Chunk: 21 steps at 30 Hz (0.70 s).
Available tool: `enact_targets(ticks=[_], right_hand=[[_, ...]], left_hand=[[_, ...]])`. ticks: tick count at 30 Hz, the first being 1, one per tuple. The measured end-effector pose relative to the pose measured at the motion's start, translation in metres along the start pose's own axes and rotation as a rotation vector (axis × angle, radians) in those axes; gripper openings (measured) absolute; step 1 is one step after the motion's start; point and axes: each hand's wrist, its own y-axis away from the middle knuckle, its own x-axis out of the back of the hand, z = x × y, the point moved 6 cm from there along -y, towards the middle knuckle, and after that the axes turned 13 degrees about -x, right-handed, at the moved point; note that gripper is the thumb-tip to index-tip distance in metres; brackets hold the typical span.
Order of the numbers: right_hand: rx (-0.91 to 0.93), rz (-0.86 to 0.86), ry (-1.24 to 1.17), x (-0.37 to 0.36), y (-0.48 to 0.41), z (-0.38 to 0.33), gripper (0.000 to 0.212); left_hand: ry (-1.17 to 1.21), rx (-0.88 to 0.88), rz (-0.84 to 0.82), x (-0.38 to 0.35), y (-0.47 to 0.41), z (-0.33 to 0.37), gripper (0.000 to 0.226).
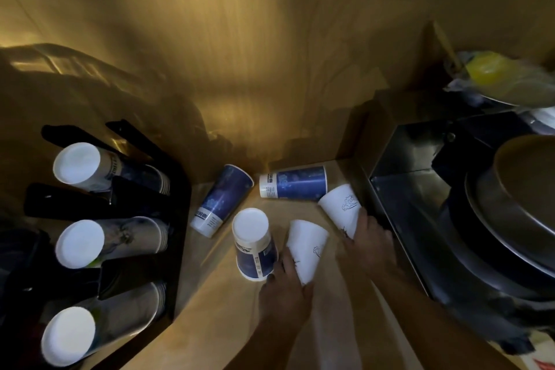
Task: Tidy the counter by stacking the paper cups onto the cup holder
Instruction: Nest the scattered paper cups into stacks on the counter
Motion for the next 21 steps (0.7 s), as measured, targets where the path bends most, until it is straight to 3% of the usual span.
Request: enact_targets(ticks=[4, 6, 10, 12, 17, 21], right_hand=[[0.006, 0.054, 0.154, -0.005, -0.003, -0.001, 0.067], [-0.025, 0.015, 0.091, -0.007, -0.003, -0.001, 0.073], [-0.201, -0.156, -0.477, 0.000, -0.007, 0.000, 0.087], [-0.243, -0.240, -0.715, 0.005, -0.010, -0.002, 0.090], [-0.215, -0.339, -1.000, 0.027, -0.017, -0.013, 0.092], [-0.126, -0.269, -1.108, 0.059, -0.017, -0.017, 0.090]], left_hand=[[0.350, 0.090, 0.040, 0.004, -0.001, -0.013, 0.065], [0.592, 0.123, 0.047, 0.000, 0.000, -0.017, 0.059], [1.144, 0.103, 0.148, -0.018, -0.003, -0.019, 0.061], [1.307, 0.059, 0.107, -0.030, -0.006, -0.018, 0.065], [1.310, 0.130, 0.095, -0.041, -0.007, -0.012, 0.079], [1.256, 0.135, 0.109, -0.030, -0.004, 0.000, 0.075]])
